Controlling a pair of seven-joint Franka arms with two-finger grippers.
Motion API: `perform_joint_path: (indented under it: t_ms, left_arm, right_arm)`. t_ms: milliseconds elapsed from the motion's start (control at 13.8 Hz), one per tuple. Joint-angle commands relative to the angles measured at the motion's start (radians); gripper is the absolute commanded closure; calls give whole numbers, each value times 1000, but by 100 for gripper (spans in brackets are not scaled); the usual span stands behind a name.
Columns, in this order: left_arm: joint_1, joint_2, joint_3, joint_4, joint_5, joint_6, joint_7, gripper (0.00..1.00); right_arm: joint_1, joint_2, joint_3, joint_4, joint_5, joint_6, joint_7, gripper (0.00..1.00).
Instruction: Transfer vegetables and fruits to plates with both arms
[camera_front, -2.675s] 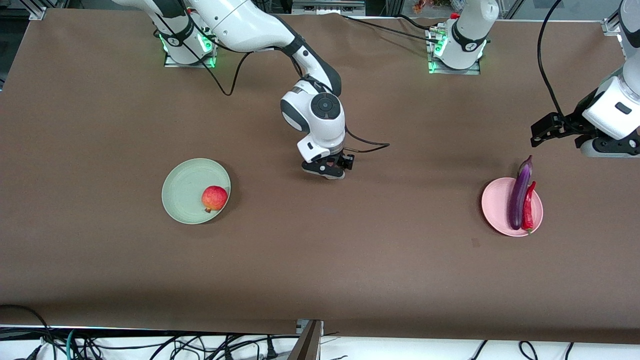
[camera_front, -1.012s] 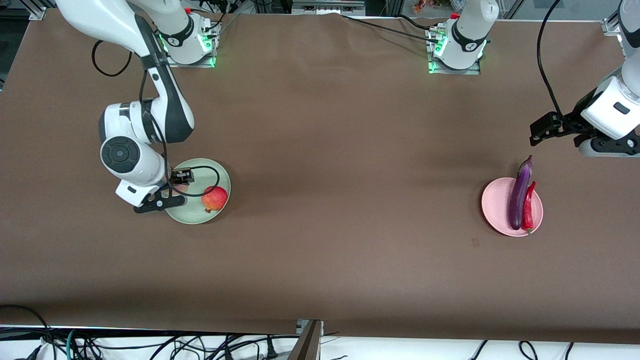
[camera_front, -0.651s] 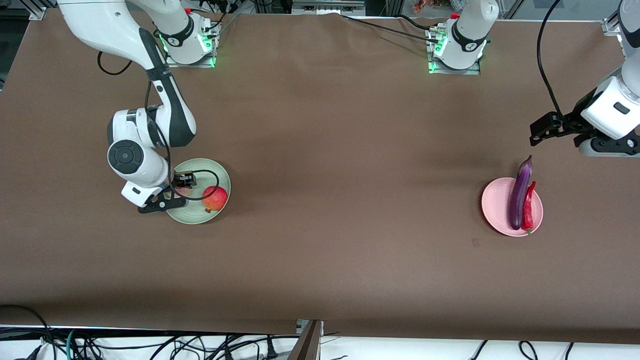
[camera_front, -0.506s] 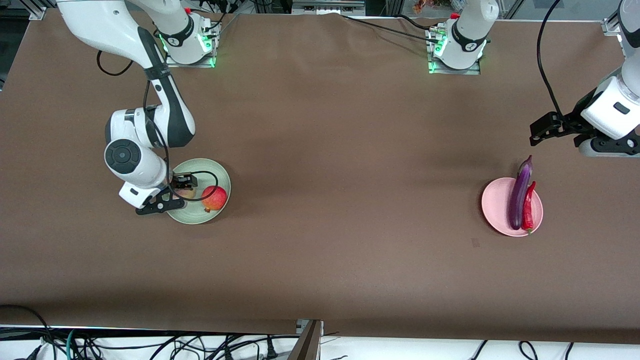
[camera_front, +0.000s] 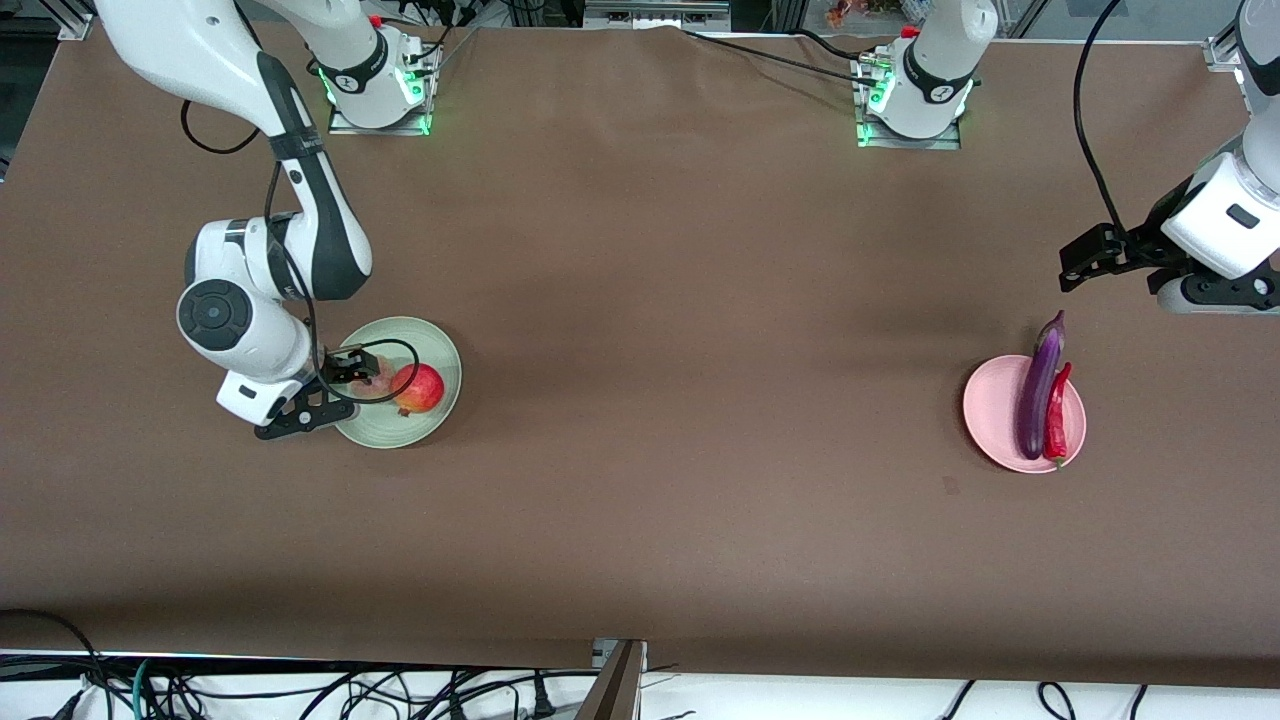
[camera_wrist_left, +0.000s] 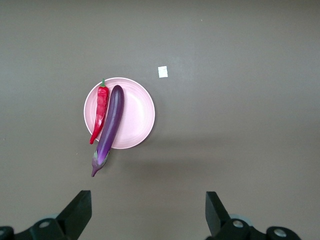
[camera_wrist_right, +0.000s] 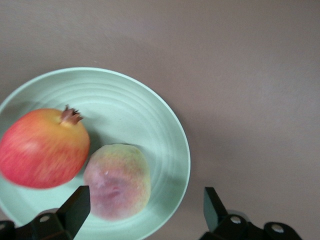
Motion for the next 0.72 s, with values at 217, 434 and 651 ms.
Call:
perform_joint_path:
  t_ms: [217, 434, 651]
  left_arm:
    - [-1, -7, 2, 0, -25, -10, 1, 0]
    - [-3, -7, 2, 0, -25, -10, -1, 0]
    - [-3, -7, 2, 0, -25, -11, -1, 0]
  right_arm:
    - [-2, -58, 7, 235, 54, -374, 43, 0]
    - [-2, -148, 5, 257, 57, -451, 44, 0]
    - [4, -285, 16, 260, 56, -572, 111, 0]
